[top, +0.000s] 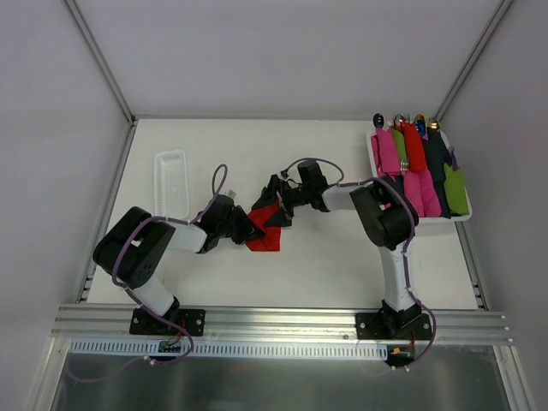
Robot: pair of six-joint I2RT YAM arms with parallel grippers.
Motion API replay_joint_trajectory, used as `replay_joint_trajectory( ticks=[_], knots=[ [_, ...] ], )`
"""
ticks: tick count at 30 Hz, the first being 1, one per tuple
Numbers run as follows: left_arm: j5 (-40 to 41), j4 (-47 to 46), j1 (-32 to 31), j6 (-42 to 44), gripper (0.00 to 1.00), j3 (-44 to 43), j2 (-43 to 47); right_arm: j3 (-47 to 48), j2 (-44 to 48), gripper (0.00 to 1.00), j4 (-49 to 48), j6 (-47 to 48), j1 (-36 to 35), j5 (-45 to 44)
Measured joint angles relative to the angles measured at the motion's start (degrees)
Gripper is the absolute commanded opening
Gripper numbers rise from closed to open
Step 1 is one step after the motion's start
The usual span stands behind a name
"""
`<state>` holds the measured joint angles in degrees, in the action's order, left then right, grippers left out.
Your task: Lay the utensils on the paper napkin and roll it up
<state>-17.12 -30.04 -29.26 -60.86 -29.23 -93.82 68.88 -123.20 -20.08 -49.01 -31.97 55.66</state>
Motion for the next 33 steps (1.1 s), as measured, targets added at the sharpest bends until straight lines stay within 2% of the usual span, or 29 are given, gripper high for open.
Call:
replay_joint_trajectory(
  ticks=[2, 5, 6, 8, 9, 17, 21, 27, 33],
  knots=[
    [-0.6, 0.7, 0.0, 0.5, 0.00, -0.7, -0.4, -0.1, 0.7, 0.86, 1.6, 1.4, 0.2, -0.8],
    [-1.3, 1.4, 0.0, 1.9, 0.00, -1.2, -0.6, 0.2, 1.6, 0.74, 5.6, 5.9, 0.7, -1.5],
    [-1.6, 1.5, 0.0, 2.5, 0.00, -1.2, -0.6, 0.5, 1.9, 0.67, 7.7, 7.8, 1.1, -1.7],
    [-2.1, 1.7, 0.0, 4.0, 0.00, -1.3, -0.5, 1.2, 2.8, 0.61, 11.8, 12.1, 2.0, -2.7],
    [-2.4, 1.8, 0.0, 4.8, 0.00, -1.4, -0.5, 1.6, 3.4, 0.54, 13.7, 14.3, 2.5, -3.2],
    [-5.3, 3.8, 0.0, 10.4, 0.00, -1.4, 0.3, 5.6, 9.6, 0.36, 26.2, 30.6, 5.3, -5.6],
    [-6.6, 4.7, 0.0, 12.3, 0.00, -1.4, 0.6, 9.4, 10.5, 0.20, 32.4, 39.4, 4.4, -6.3],
    [-7.7, 5.4, 0.0, 13.7, 0.00, -1.4, 0.9, 15.2, 10.4, 0.11, 41.9, 52.9, -0.4, -10.4],
    [-8.0, 5.5, 0.0, 13.9, 0.00, -1.4, 0.9, 16.2, 7.7, 0.07, 45.5, 56.9, -4.2, -12.4]
  ],
)
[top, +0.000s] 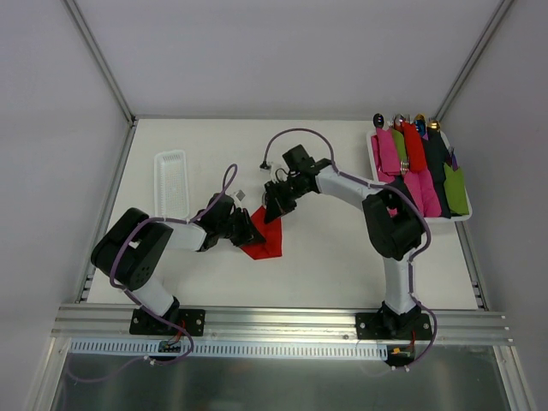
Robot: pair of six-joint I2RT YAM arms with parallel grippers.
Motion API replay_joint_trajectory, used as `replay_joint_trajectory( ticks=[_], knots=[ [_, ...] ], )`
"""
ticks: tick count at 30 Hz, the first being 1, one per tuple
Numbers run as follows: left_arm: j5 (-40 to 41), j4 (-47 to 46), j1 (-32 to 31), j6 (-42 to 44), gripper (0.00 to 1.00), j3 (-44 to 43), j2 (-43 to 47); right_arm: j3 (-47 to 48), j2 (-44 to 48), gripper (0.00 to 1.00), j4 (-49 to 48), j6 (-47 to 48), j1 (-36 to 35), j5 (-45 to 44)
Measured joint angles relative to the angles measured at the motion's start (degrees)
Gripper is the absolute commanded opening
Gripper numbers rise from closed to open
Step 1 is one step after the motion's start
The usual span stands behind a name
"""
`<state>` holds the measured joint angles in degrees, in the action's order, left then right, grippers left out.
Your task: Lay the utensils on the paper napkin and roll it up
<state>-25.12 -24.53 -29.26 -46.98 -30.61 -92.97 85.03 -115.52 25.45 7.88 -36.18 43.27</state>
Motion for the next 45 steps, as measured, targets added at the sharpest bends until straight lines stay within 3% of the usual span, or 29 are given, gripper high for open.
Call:
replay_joint_trajectory(
  ticks=[11, 16, 21, 30, 35, 45],
  knots=[
    [0.0, 0.0, 0.0, 0.0, 0.00, 0.0, 0.0, 2.7, -8.3, 0.06, 0.1, 0.4, -1.6, -4.2],
    [0.1, 0.9, 0.0, 0.2, 0.06, 0.4, 1.1, 3.3, -9.7, 0.03, -0.6, -0.5, -1.6, -5.7],
    [1.3, 4.8, 0.0, 1.6, 0.12, 2.1, 6.8, 2.8, -9.7, 0.01, -1.7, -3.8, -1.8, -7.5],
    [2.6, 7.5, 0.0, 2.5, 0.15, 2.4, 21.0, -0.2, -9.4, 0.00, -5.0, -16.4, -0.3, -7.1],
    [1.3, 7.1, -0.8, 0.6, 0.15, 0.8, 18.3, -2.8, -8.4, 0.00, -6.2, -22.8, 1.5, -7.0],
    [-0.4, 1.0, -6.3, -6.1, 0.15, -2.4, 3.2, -6.8, -5.8, 0.01, -7.0, -28.8, 3.3, -8.6]
  ],
)
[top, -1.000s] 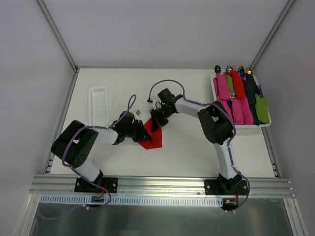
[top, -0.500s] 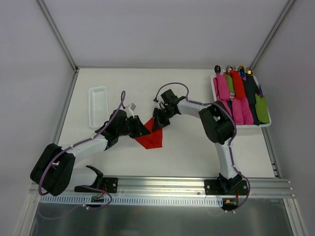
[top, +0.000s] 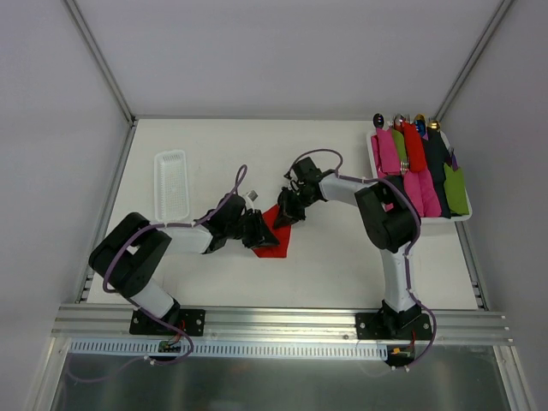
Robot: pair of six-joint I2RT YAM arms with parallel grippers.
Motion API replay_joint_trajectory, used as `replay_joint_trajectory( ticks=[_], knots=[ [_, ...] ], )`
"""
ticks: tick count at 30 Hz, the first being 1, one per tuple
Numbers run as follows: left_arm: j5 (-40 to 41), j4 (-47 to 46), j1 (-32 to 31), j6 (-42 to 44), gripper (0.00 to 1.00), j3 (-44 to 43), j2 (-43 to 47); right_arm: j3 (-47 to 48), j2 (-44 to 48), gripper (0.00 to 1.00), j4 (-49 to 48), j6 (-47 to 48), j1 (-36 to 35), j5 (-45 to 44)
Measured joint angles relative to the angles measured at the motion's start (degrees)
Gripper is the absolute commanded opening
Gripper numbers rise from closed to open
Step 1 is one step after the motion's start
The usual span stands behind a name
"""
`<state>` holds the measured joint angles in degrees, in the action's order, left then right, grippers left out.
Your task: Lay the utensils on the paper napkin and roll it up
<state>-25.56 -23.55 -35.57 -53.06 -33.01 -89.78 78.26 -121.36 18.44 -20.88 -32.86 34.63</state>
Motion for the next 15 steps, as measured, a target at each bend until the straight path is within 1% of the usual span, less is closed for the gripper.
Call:
replay_joint_trajectory(
  ticks=[6, 15],
  knots=[
    [0.0, -2.8, -0.5, -3.0, 0.14, -0.8, -3.6, -0.4, 0.2, 0.00, 0.0, -1.2, 0.4, 0.1],
    [3.3, -1.1, -0.4, -5.1, 0.13, -0.8, -5.5, -0.4, 0.2, 0.00, 0.5, -1.2, 1.2, 0.6]
  ],
)
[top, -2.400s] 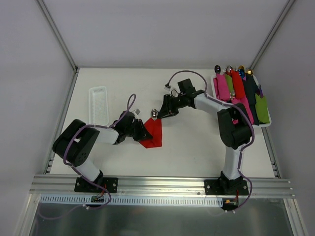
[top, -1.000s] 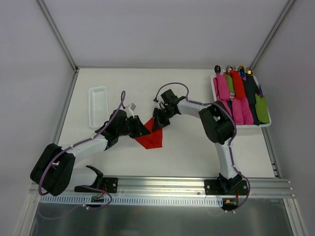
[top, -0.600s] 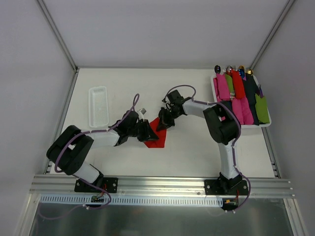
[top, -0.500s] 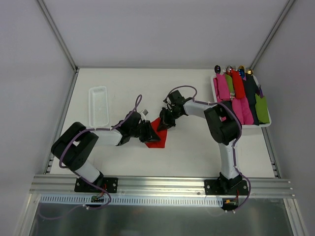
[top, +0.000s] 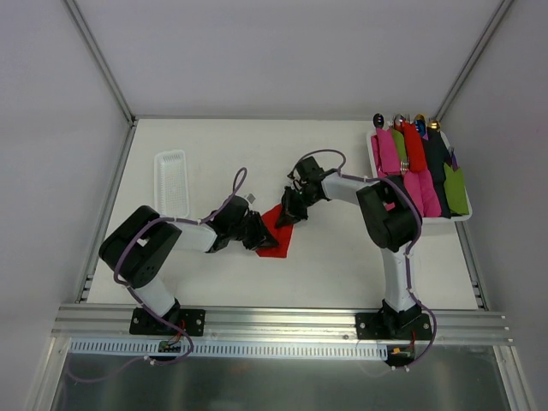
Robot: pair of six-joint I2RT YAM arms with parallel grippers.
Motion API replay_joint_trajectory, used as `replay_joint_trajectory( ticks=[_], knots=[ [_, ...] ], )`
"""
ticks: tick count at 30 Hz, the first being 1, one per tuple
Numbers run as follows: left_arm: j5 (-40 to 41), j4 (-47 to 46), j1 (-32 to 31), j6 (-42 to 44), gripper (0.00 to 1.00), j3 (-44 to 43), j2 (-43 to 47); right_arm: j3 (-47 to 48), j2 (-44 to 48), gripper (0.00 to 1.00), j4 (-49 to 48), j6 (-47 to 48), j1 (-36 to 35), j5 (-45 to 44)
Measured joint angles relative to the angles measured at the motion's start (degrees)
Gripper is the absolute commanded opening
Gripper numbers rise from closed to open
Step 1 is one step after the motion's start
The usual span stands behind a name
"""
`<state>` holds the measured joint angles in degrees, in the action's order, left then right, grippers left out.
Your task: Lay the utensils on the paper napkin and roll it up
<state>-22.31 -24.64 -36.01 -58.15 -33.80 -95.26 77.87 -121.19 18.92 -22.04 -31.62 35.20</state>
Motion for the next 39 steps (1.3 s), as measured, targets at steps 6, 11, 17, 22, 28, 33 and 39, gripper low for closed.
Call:
replay_joint_trajectory(
  ticks=[6, 11, 17, 22, 28, 33, 39],
  knots=[
    [0.4, -0.5, 0.0, -0.9, 0.13, 0.6, -0.1, 0.1, 0.0, 0.01, 0.6, 0.3, 0.6, 0.3],
    [0.3, -1.4, 0.1, -1.4, 0.11, 1.0, -0.4, 1.2, -0.5, 0.10, 2.1, 1.4, 0.7, 0.5],
    [0.3, -3.2, 0.1, -2.8, 0.09, 1.3, -1.3, 5.8, -2.1, 0.32, 3.9, 4.3, 1.4, 0.9],
    [-0.4, -4.6, 0.1, -4.2, 0.04, 1.5, -2.6, 9.8, -2.4, 0.51, 4.1, 8.0, 3.1, 3.3],
    [-1.7, -6.6, 0.1, -5.9, 0.02, 1.5, -4.0, 10.8, -1.0, 0.46, 5.5, 12.5, 3.7, 6.3],
    [-1.7, -7.7, 0.1, -7.0, 0.01, 2.0, -4.2, 7.0, 2.8, 0.39, 5.6, 15.0, 4.0, 8.3],
    [-1.7, -9.4, 0.9, -7.5, 0.01, 3.1, -4.6, -0.3, 5.4, 0.35, 3.1, 15.1, 4.6, 11.6]
  ],
)
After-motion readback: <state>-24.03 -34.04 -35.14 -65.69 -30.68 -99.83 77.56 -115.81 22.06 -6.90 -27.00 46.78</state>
